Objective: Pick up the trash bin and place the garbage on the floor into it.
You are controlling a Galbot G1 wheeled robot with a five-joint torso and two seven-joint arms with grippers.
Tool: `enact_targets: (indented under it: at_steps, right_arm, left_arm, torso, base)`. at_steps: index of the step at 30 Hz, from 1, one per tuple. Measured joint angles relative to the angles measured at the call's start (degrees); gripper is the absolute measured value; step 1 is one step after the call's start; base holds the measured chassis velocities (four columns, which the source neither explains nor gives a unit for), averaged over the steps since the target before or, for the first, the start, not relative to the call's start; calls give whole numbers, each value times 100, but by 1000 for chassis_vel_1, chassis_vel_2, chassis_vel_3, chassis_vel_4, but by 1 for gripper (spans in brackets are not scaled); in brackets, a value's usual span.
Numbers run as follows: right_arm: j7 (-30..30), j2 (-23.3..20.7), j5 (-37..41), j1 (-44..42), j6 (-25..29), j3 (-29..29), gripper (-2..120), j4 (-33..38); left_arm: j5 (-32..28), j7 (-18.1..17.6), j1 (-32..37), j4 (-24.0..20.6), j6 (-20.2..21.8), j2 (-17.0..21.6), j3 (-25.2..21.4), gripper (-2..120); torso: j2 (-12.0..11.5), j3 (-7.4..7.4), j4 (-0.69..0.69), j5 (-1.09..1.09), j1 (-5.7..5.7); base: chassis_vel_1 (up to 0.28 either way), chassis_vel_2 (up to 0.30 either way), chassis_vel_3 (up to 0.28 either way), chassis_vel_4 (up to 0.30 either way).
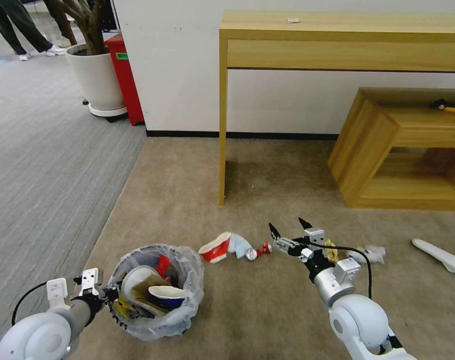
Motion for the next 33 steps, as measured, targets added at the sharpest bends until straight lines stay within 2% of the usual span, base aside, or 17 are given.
enact_targets:
  at_steps: [2, 3, 6, 11, 16, 21, 25, 30, 33]
  right_arm:
    - [438, -21, 452, 304, -391, -242, 100, -222]
    - [438, -21, 452, 304, -391, -242, 100, -222]
    - [881, -15, 1015, 683, -861, -521, 100, -533]
    - [1286, 55, 1589, 915, -1206, -719, 100, -768]
    - [1916, 511, 2528, 1517, -1680, -1020, 100, -1277]
    - [2459, 764, 3210, 1885, -1898, -1219, 100, -1550]
    - [3319, 1140, 4266, 2378, -2013, -1506, 100, -2062]
    - [3624, 1373, 4604, 2617, -1994, -1547, 100, -2452]
    - [3887, 1710, 4945, 2950, -1960, -1531, 100, -3020]
  left_arm:
    - [-58, 76, -3, 53, 0, 65, -101, 0]
    - [-58, 76, -3, 53, 0, 65, -101, 0]
    - [-164, 154, -29, 165, 0, 177, -268, 0]
    - [-486, 192, -99, 275, 1, 464, -410, 0]
    - [-892, 195, 30, 245, 0, 892, -711, 0]
    - [-1123, 67, 79, 184, 0, 979, -792, 0]
    - [-1233, -22, 77, 183, 0, 1031, -819, 0]
    - [-1234, -41, 80, 185, 0, 1034, -820, 0]
    - [-1230, -72, 92, 154, 1, 1012, -809, 0]
  torso:
    - [0, 0, -2, -3, 1]
    - [0, 0, -2, -3, 1]
    - [0, -3, 0, -1, -2]
    - [0, -3, -1, -3, -3]
    - [0, -3, -1, -1, -2]
    - [0, -2, 1, -2, -2]
    - [0, -2, 0, -2, -2]
    - [0, -2, 0, -2, -2]
    - [0, -2, -1, -2, -3]
  base:
    - [-114, 113, 71, -79]
    - [-72, 113, 30, -37]
    - [20, -14, -13, 16]
    - [45, -15, -31, 16]
    - [0, 0, 0, 0]
    - [0, 0, 0, 0]
    - [0, 0, 0, 0]
    - [0, 0, 0, 0]
    - [0, 0, 0, 0]
